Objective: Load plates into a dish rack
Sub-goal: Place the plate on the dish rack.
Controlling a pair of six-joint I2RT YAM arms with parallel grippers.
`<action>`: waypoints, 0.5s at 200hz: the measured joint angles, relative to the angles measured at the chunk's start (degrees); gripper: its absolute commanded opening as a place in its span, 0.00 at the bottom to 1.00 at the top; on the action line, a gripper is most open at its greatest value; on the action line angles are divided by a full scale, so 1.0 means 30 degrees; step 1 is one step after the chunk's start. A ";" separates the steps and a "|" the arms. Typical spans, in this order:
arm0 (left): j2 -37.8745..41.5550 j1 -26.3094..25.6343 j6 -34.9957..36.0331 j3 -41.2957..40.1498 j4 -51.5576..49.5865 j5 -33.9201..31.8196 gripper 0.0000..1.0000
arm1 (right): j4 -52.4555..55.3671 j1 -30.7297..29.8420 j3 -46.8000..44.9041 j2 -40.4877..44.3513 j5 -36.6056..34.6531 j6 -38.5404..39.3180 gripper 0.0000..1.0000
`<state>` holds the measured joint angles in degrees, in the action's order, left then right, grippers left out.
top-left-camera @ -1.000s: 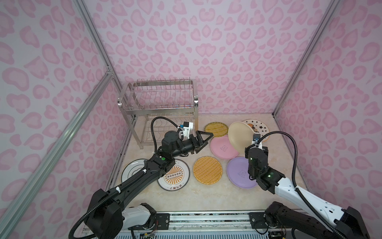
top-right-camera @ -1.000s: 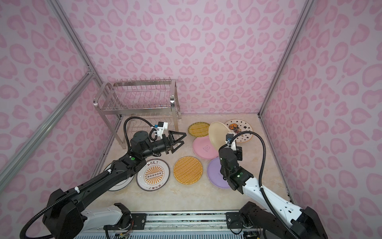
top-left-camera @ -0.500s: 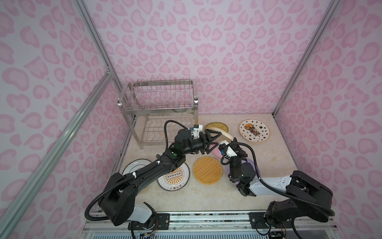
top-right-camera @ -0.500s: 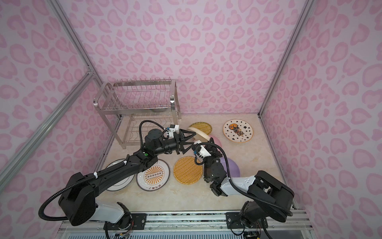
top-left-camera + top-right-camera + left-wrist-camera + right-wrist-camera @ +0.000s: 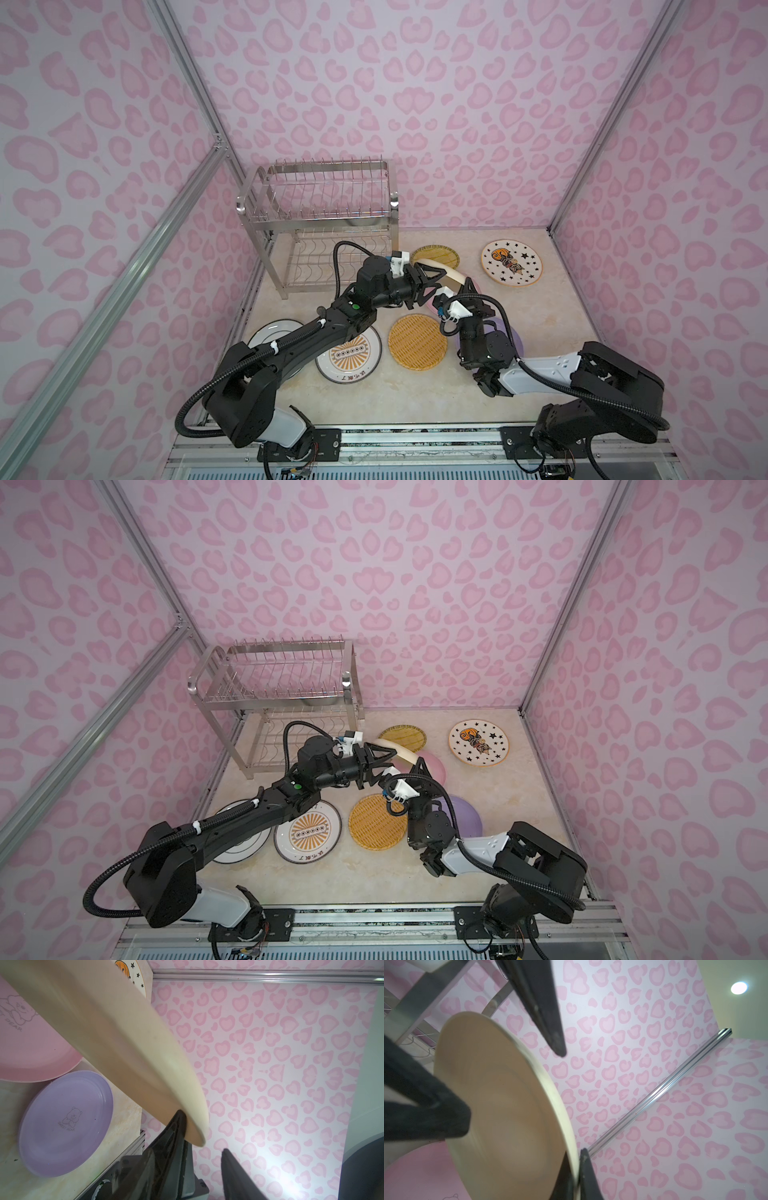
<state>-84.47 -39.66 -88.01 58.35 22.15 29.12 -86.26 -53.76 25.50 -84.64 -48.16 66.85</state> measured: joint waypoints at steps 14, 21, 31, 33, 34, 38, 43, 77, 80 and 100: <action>-0.0007 0.0000 0.0015 0.0124 -0.0131 -0.0015 0.39 | -0.0022 -0.0087 0.0000 -0.0095 0.0000 0.0109 0.00; -0.0007 0.0000 0.0007 0.0226 -0.0277 -0.0007 0.39 | -0.0022 -0.0117 0.0000 -0.0146 0.0000 0.0131 0.00; -0.0029 -0.0007 0.0007 0.0379 -0.0386 -0.0015 0.39 | -0.0015 -0.0168 0.0000 -0.0153 -0.0007 0.0138 0.00; -0.0036 -0.0015 0.0007 0.0415 -0.0401 -0.0015 0.39 | -0.0015 -0.0175 0.0000 -0.0146 0.0000 0.0138 0.00; -0.0036 -0.0022 0.0007 0.0444 -0.0423 -0.0015 0.39 | -0.0015 -0.0175 0.0000 -0.0146 0.0000 0.0138 0.00; -0.0058 -0.0022 0.0007 0.0517 -0.0481 -0.0029 0.39 | -0.0022 -0.0197 0.0000 -0.0131 0.0000 0.0131 0.00; -0.0087 -0.0022 0.0015 0.0597 -0.0503 -0.0080 0.39 | -0.0022 -0.0204 0.0000 -0.0117 0.0000 0.0131 0.00; -0.0532 -0.0029 0.0015 0.1217 -0.0925 -0.0211 0.37 | -0.0073 -0.0306 0.0000 0.0138 0.0000 0.0138 0.00; -0.0576 -0.0029 0.0015 0.1231 -0.0940 -0.0233 0.37 | -0.0080 -0.0321 0.0000 0.0153 0.0000 0.0138 0.00; -0.0918 -0.0029 0.0000 0.1457 -0.1166 -0.0335 0.32 | -0.0138 -0.0386 -0.0029 0.0240 -0.0073 0.0364 0.00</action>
<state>-87.22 -39.75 -88.01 62.72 18.65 28.12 -86.67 -54.92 25.41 -83.92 -48.38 67.94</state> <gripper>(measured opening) 0.334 0.050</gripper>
